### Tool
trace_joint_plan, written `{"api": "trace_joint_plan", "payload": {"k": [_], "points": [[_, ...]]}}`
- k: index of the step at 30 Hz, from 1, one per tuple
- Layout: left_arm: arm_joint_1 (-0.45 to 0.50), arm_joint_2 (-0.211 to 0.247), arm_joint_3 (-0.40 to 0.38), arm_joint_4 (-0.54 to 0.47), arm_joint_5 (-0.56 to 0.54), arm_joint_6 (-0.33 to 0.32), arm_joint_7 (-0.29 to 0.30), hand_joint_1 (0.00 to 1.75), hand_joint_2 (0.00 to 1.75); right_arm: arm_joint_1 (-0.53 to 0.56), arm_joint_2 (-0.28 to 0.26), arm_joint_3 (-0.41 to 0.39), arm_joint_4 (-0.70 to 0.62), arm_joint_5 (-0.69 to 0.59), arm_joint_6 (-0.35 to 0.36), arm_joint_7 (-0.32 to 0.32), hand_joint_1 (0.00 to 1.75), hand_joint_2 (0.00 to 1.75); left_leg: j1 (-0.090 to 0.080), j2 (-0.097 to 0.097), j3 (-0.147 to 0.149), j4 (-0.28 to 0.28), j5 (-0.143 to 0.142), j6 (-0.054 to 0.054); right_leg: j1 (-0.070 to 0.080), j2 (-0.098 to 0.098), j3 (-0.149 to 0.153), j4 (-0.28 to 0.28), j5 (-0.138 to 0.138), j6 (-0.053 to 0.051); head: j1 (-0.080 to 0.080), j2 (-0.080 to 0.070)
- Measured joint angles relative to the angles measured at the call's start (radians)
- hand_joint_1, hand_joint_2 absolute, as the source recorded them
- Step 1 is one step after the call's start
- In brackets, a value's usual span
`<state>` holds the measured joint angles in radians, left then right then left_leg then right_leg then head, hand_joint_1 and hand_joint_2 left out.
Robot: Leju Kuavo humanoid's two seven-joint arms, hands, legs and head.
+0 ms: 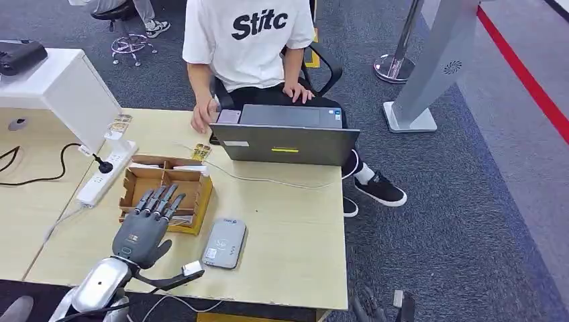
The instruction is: Pass the card to the sensor for recognition and then transmit it.
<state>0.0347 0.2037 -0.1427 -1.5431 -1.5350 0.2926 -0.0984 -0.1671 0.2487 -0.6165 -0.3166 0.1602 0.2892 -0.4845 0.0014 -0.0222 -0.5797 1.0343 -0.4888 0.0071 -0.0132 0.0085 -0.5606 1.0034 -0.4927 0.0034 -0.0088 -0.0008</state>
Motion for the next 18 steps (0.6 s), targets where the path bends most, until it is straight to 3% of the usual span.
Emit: {"api": "trace_joint_plan", "payload": {"k": [4, 5, 6, 8, 10, 18], "points": [[0.001, 0.000, 0.011, 0.002, 0.006, -0.002, 0.002, 0.00, 1.75, 0.000, 0.000, 0.000, 0.000, 0.000, 0.000, 0.001, 0.00, 1.75, 0.000, 0.000, 0.000, 0.000, 0.000, 0.000, 0.000, 0.000, 0.000, 0.000, 0.000, 0.000, 0.000, 0.000], [0.001, 0.000, 0.014, 0.004, 0.007, -0.002, 0.003, 0.16, 1.75, 0.000, 0.000, 0.000, 0.000, 0.000, 0.000, 0.001, 0.00, 1.75, 0.000, 0.000, 0.000, 0.000, 0.000, 0.000, 0.000, 0.000, 0.000, 0.000, 0.000, 0.000, 0.000, 0.000], [0.002, 0.000, 0.017, 0.005, 0.007, -0.002, 0.003, 0.47, 1.75, 0.000, 0.000, 0.000, 0.000, 0.000, 0.000, 0.002, 0.00, 1.75, 0.000, 0.000, 0.000, 0.000, 0.000, 0.000, 0.000, 0.000, 0.000, 0.000, 0.000, 0.000, 0.000, 0.000], [0.006, 0.000, 0.024, 0.008, 0.010, -0.002, 0.003, 1.48, 1.75, 0.000, 0.000, 0.001, 0.000, 0.000, 0.000, 0.002, 0.00, 1.75, 0.000, 0.000, 0.000, 0.000, 0.000, 0.000, 0.000, 0.000, 0.000, 0.000, 0.000, 0.000, 0.000, 0.000], [0.010, 0.000, 0.029, 0.009, 0.012, -0.002, 0.003, 1.75, 1.75, 0.000, 0.000, 0.001, 0.000, 0.000, 0.000, 0.002, 0.00, 1.75, 0.000, 0.000, 0.000, 0.000, 0.000, 0.000, 0.000, 0.000, 0.000, 0.000, 0.000, 0.000, 0.000, 0.000], [0.021, 0.000, 0.047, 0.015, 0.016, -0.003, 0.003, 1.75, 1.75, 0.000, 0.000, 0.001, 0.000, 0.000, 0.000, 0.002, 0.00, 1.75, 0.000, 0.000, 0.000, 0.000, 0.000, 0.000, 0.000, 0.000, 0.000, 0.000, 0.000, 0.000, 0.000, 0.000]]}}
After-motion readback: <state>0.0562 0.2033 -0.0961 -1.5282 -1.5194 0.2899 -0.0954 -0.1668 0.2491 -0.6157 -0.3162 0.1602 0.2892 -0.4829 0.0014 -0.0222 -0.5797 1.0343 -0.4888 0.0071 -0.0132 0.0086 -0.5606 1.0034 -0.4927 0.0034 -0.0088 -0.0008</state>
